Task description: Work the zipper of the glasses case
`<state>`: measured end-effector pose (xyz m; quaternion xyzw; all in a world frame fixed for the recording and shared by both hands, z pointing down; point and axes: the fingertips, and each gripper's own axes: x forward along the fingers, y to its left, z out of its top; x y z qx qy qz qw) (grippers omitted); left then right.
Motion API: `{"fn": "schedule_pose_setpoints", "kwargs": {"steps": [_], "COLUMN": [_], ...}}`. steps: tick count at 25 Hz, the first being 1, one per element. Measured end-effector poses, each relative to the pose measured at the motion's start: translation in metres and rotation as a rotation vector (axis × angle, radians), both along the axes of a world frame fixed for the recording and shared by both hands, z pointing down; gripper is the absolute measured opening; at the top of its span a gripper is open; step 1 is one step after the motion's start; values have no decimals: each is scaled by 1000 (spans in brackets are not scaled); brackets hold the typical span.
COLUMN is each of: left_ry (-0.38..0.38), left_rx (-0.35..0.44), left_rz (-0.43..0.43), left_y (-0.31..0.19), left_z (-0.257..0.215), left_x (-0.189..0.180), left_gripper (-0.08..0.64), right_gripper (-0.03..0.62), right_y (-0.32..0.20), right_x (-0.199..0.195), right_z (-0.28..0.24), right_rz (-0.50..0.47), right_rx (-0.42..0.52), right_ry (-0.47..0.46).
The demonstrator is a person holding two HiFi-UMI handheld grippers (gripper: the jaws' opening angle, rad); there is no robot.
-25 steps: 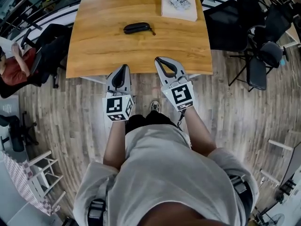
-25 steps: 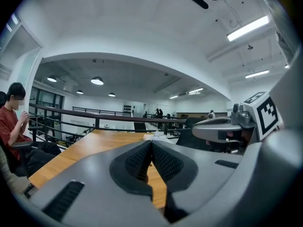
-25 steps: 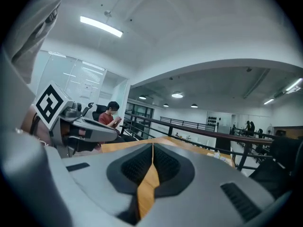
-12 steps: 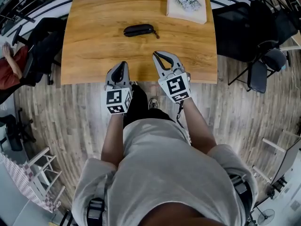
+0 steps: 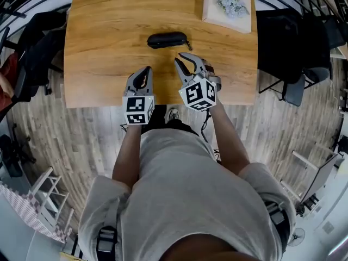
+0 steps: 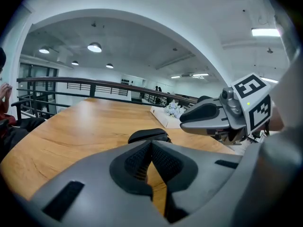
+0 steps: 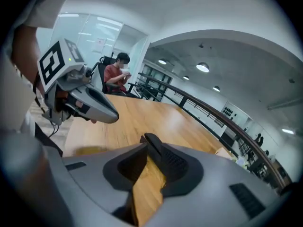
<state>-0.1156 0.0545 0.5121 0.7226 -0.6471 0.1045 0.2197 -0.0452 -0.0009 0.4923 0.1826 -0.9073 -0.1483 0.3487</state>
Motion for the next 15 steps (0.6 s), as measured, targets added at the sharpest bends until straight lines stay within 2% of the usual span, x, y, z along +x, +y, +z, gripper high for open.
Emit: {"fn": "schedule_pose_setpoints", "kwargs": {"steps": [2,7,10,15], "left_ry": [6,9,11,11], "left_rx": [-18,-67,-90,-124], "left_rz": [16,72,106,142], "left_y": [-11,-35,-46,-51], "left_z": [8,28,40,54], "left_x": [-12,-37,-48,-51], "left_gripper": [23,23,23,23], "right_gripper": [163,203,253,304], "right_y": [-10,-27,-39,-52], "right_x": [-11,-30,-35,-34], "right_z": [13,44,61,86], "right_rz": [-26,-115,-161,-221], "right_rx": [23,109,172,202], "right_ry": [81,294,413,529]}}
